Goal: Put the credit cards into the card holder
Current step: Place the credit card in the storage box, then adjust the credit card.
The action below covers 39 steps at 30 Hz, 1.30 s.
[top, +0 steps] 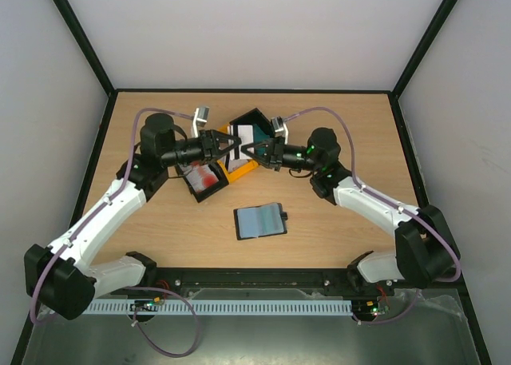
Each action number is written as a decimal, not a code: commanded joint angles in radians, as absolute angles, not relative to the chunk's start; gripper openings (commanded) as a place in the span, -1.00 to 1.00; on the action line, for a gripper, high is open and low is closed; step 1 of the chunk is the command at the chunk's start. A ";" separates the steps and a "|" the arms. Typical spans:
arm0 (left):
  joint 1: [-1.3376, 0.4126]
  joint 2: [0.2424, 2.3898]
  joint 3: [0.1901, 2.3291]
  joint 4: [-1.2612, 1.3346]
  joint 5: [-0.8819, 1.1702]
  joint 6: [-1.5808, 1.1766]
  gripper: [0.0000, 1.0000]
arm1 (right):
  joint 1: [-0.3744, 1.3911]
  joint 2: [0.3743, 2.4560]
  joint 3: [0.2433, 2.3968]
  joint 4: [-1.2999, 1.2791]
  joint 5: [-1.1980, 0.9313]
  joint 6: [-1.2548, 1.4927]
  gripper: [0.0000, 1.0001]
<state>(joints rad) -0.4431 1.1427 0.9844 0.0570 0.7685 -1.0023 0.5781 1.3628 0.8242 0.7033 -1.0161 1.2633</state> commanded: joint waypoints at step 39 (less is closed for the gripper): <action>-0.632 1.059 0.624 -0.340 0.465 -0.793 -0.95 | 0.649 1.115 0.452 0.122 -0.626 0.869 -0.96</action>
